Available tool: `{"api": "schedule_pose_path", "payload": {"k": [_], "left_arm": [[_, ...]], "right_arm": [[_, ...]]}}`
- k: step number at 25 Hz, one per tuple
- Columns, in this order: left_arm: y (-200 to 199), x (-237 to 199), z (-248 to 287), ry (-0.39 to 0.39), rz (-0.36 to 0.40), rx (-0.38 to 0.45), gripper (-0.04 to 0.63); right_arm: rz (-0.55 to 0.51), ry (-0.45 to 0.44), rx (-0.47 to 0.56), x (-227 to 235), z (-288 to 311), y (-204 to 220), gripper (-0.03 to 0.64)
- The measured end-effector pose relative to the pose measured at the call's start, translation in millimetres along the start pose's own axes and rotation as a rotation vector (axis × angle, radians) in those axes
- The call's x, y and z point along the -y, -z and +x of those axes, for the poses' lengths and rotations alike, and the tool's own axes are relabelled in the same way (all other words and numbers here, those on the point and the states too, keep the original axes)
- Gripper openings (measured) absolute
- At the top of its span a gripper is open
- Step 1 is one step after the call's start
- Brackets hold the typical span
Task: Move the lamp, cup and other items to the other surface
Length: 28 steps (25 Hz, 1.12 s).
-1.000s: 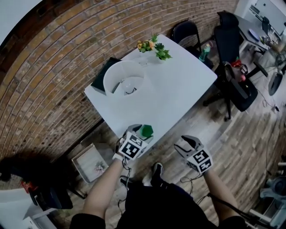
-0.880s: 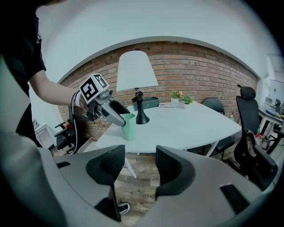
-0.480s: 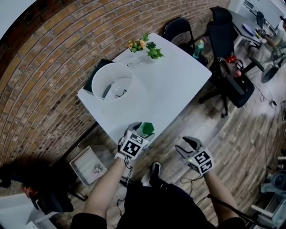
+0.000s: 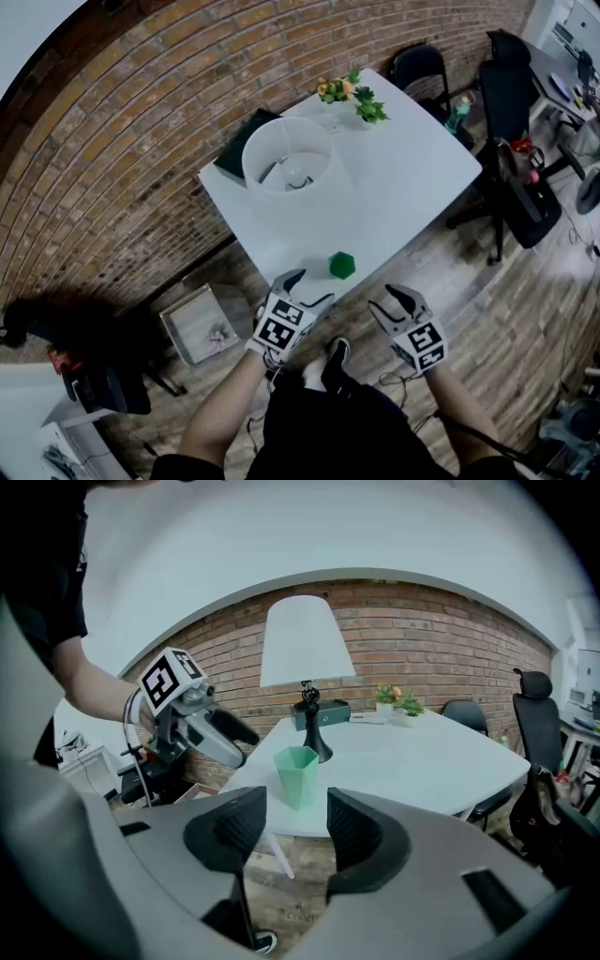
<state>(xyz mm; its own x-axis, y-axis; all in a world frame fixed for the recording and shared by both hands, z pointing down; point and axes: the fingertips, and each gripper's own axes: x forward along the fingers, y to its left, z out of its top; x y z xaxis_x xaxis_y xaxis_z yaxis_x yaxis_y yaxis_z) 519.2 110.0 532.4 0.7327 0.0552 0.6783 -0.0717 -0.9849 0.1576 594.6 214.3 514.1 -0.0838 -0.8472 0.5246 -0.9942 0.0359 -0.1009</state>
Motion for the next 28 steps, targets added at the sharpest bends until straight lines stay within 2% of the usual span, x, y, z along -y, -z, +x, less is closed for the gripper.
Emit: {"api": "schedule_pose_path", "payload": {"k": [3, 8, 16, 21, 28], "left_arm": [[25, -17, -33, -0.09, -0.058, 0.043, 0.337], [90, -45, -111, -0.258, -0.206, 0.092, 0.333], [206, -69, -259, -0.517, -0.399, 0.201, 0.325], [287, -67, -357, -0.621, -0.46, 0.225, 0.325], [368, -50, -460, -0.694, -0.503, 0.274, 0.325]], "right_arm": [[-0.005, 0.002, 0.019, -21, 21, -8, 0.206], [-0.098, -0.071, 0.037, -80, 52, -28, 0.198], [-0.218, -0.172, 0.05, -201, 94, -64, 0.195], [-0.264, -0.251, 0.062, -306, 105, -70, 0.196], [-0.332, -0.322, 0.047, -429, 106, -60, 0.196]]}}
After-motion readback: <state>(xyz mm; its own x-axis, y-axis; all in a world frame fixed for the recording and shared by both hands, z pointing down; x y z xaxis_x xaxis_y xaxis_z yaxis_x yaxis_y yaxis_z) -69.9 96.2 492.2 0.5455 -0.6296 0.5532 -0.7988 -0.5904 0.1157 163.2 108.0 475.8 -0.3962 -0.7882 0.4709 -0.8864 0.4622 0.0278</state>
